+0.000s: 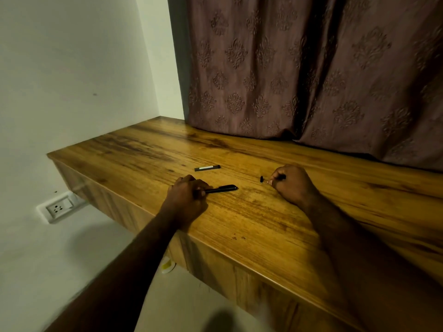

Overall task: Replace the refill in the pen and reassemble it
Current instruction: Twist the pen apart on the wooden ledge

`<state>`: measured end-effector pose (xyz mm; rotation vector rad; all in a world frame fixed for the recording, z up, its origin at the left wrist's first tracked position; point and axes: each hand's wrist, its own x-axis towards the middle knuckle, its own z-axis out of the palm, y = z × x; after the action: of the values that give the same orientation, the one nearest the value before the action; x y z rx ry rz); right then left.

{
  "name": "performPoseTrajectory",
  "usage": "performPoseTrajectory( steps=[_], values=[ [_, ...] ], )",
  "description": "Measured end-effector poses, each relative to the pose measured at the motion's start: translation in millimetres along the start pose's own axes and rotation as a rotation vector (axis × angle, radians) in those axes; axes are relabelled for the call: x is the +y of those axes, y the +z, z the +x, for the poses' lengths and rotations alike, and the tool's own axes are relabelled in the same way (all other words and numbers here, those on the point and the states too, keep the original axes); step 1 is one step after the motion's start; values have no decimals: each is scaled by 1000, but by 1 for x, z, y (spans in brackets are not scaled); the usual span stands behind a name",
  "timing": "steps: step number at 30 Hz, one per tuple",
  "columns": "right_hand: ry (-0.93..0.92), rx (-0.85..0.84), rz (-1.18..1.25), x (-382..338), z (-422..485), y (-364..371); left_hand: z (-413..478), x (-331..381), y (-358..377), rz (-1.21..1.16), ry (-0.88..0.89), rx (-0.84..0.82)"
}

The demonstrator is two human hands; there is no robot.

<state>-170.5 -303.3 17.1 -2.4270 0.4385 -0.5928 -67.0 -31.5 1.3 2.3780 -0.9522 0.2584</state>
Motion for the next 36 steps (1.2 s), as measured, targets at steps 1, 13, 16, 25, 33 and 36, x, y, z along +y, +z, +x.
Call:
performPoseTrajectory(
  steps=[1, 13, 16, 25, 33, 36],
  values=[
    [2, -8, 19, 1, 0, -2, 0, 0, 0, 4, 2, 6],
    [15, -65, 77, 5, 4, -7, -3, 3, -2, -44, -34, 19],
    [29, -57, 79, 6, 5, -7, -3, 7, -4, -32, -59, 6],
    [28, 257, 221, 3, -2, -9, -6, 11, -9, -124, -79, 5],
    [-289, -117, -56, -55, -21, 30, -2, 7, -5, -169, -81, 58],
    [-261, -192, -209, -63, -21, 47, -1, 8, -5, -140, -81, 54]
  ],
)
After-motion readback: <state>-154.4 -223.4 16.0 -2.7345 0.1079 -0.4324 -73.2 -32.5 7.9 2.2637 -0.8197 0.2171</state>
